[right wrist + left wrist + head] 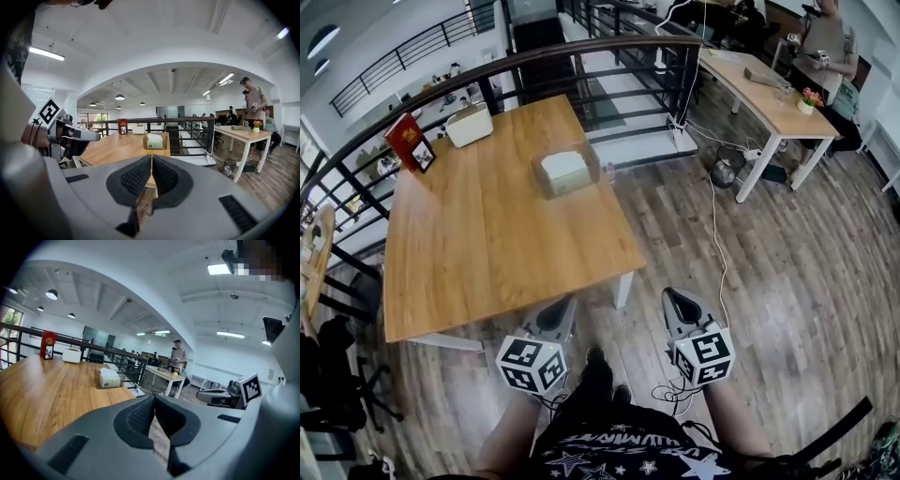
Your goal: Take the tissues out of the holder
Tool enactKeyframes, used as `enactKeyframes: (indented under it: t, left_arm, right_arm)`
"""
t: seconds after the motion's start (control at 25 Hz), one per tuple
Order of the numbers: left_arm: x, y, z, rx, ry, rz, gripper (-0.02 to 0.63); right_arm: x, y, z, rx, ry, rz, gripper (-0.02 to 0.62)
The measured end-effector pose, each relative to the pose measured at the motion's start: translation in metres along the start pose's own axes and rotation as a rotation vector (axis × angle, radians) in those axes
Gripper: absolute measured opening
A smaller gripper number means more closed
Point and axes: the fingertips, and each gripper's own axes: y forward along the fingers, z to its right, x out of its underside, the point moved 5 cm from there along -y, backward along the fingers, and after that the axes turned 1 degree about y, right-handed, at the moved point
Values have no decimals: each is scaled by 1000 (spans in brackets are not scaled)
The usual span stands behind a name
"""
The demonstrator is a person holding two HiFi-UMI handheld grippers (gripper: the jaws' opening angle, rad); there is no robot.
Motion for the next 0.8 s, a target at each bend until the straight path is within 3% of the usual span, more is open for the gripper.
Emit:
enactKeyframes:
  t: [0.12, 0.28, 0.8]
  left_arm:
    - [1, 22, -17, 5, 26, -4, 15]
    - [-5, 57, -47, 11, -9, -7, 15]
    - [-85, 135, -142, 48, 14, 14, 15]
  right_arm:
    - [4, 22, 7, 4, -4, -16, 18]
    - [-1, 51, 22, 24, -6, -32, 18]
    - [-77, 174, 44, 31, -48, -12, 18]
